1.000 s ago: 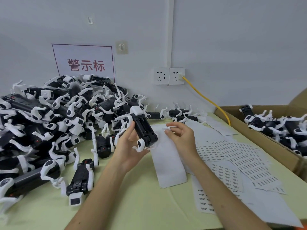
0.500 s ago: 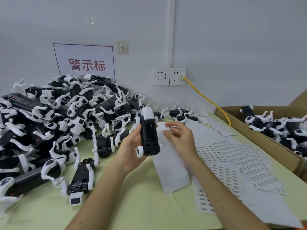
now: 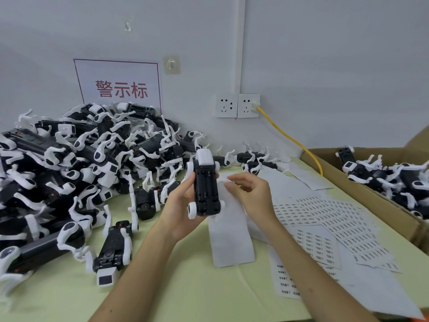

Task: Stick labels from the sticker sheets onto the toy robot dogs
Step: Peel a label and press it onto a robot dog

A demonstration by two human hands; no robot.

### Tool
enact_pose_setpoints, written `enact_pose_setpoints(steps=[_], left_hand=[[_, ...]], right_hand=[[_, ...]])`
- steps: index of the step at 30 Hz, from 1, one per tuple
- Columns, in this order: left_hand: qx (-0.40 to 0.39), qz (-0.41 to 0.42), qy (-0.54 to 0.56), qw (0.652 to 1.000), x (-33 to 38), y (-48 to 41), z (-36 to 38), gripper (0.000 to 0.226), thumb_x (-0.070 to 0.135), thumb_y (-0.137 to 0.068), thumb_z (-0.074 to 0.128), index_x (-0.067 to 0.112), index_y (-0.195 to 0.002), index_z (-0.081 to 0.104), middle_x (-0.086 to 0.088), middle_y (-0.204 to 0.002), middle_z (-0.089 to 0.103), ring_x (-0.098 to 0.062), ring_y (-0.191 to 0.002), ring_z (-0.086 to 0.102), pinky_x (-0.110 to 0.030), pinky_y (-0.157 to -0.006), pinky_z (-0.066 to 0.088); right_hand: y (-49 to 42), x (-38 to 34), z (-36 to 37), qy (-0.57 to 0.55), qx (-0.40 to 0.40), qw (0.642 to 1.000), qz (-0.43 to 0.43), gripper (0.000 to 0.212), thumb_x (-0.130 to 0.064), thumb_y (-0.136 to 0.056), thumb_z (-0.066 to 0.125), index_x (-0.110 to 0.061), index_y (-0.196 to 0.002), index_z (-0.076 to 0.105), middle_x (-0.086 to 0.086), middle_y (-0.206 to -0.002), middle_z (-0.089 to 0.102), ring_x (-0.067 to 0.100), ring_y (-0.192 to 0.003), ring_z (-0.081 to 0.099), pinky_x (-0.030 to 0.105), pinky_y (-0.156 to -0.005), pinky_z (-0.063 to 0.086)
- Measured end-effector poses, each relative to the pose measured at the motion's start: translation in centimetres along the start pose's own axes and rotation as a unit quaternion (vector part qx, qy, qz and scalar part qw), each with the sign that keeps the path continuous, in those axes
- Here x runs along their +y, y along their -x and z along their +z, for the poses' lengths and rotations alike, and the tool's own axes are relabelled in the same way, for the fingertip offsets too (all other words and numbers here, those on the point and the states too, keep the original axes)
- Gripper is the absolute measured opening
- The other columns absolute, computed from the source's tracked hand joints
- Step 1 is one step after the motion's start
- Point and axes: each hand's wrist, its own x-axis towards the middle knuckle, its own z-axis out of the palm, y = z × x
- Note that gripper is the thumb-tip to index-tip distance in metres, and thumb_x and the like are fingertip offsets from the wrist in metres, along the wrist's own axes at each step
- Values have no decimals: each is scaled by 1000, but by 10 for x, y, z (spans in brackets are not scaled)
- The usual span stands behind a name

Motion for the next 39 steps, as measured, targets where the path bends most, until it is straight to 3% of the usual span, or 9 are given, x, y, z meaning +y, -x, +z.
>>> enact_pose_setpoints(steps=[6,13,15,19,23,27,30,35,39], left_hand=[[13,-36,-1,999,1,1,7,48,49,-101,51,14,-125,72,-5,-111,67,-21,-97,64,-34,-79,52],[19,-42,-5,999,1,1,12,44,46,-100,48,19,-118,79,-1,-113,72,-15,-91,69,-37,-82,52],[17,-48,-10,999,1,2,13,44,46,-99,48,21,-117,80,0,-115,73,-13,-94,71,-32,-78,57],[7,-62,-14,998,0,3,15,40,43,-99,52,19,-115,80,-1,-114,75,-14,-93,73,-32,-74,59],[-19,-76,-26,997,-2,3,16,40,43,-92,58,20,-118,79,-2,-112,75,-16,-97,72,-34,-79,60],[-35,-65,-31,997,-1,2,15,45,47,-87,62,20,-121,78,-1,-113,74,-15,-100,71,-33,-83,60],[-23,-55,-23,998,1,2,13,47,48,-85,65,19,-119,78,-2,-114,75,-16,-100,72,-32,-80,60],[-18,-63,-65,996,-1,3,15,43,45,-88,60,19,-116,79,-3,-113,73,-18,-102,69,-34,-86,58],[-25,-71,-101,992,-2,3,17,42,41,-93,51,20,-118,79,-2,-115,74,-18,-104,69,-31,-86,58]], right_hand=[[0,0,-1,4,-5,1000,-12,13,-14,-88,78,-26,-83,77,-9,-85,78,7,-85,73,15,-76,51],[0,0,0,22,23,999,-10,14,-7,-91,73,-8,-77,75,-6,-71,73,4,-69,65,15,-68,48],[-1,1,0,24,37,999,1,18,-6,-90,72,-7,-72,73,-9,-64,68,2,-62,60,15,-65,45],[-5,3,-1,13,67,997,43,22,-9,-88,73,-9,-66,71,-9,-59,64,4,-59,55,21,-65,44],[-8,4,-2,-7,83,993,80,18,-13,-89,74,-9,-72,75,-6,-64,68,2,-61,57,22,-68,44],[-7,0,-8,-61,37,992,100,15,-14,-91,72,-14,-79,81,2,-80,75,10,-77,64,22,-74,47],[-6,-3,-9,-42,3,996,75,15,-2,-87,73,-15,-84,81,-5,-85,78,2,-83,69,11,-75,49],[-7,-3,-9,-32,19,995,92,33,-3,-85,72,-28,-64,78,-11,-73,74,-5,-70,64,10,-66,47],[-8,-2,-9,-27,33,994,103,35,-5,-84,71,-28,-58,76,-7,-76,75,-2,-74,65,19,-75,48]])
